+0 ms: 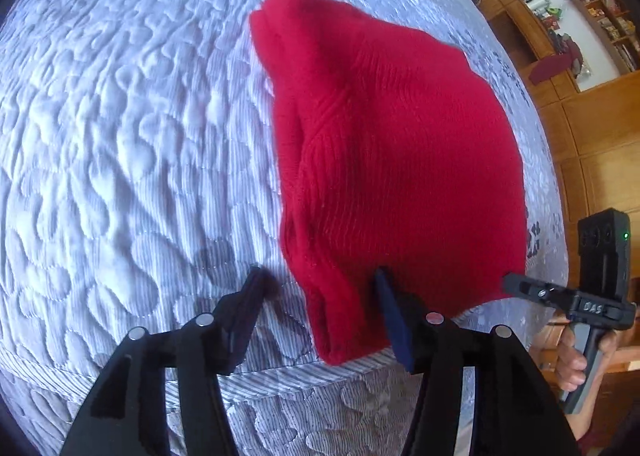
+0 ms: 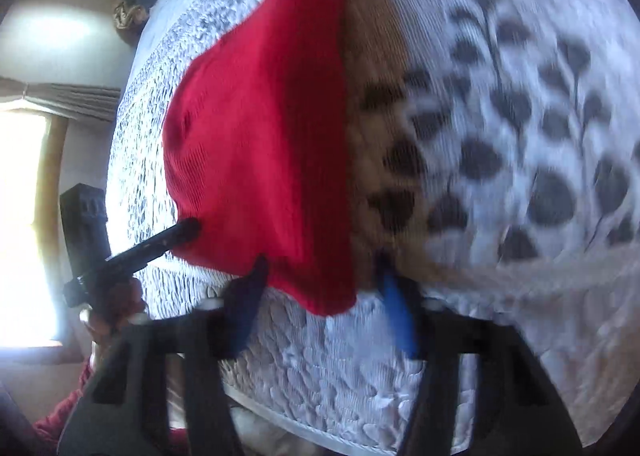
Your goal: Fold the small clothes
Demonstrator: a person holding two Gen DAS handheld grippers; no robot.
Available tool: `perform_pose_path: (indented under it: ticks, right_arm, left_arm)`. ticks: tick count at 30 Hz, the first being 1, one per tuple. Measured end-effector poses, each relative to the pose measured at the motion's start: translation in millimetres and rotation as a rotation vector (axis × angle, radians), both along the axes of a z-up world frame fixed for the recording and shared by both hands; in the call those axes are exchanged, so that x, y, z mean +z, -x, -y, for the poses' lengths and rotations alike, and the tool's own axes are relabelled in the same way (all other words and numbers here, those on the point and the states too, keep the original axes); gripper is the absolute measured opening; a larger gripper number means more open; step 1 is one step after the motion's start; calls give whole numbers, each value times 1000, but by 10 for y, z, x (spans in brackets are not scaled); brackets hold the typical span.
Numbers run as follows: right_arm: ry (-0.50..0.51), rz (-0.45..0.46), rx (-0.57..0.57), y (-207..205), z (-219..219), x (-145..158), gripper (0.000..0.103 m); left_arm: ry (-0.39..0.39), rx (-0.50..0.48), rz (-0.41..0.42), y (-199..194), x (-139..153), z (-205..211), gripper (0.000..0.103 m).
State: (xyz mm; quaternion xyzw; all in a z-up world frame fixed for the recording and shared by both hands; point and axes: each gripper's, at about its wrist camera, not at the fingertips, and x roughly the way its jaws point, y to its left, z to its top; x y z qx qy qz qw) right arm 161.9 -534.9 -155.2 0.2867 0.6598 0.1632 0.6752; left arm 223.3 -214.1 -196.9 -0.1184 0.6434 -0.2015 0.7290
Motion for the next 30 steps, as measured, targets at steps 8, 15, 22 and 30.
perform_pose_path:
  ticks: [8,15,22,30]
  right_arm:
    - [58,29,-20,223,55,257,12]
    - [110,4,-31,228,-75,-20,13]
    - [109,95,-98,474,16,157,41]
    - [342,173,-89,911,-172,277,61]
  left_arm:
    - [-17,-6,-13,191,56,106,23]
    - [-68,-40,69,333,6,194,29]
    - [-93,-42,113,499,118,139,49]
    - [-176,-30,177,804,162,-32,72]
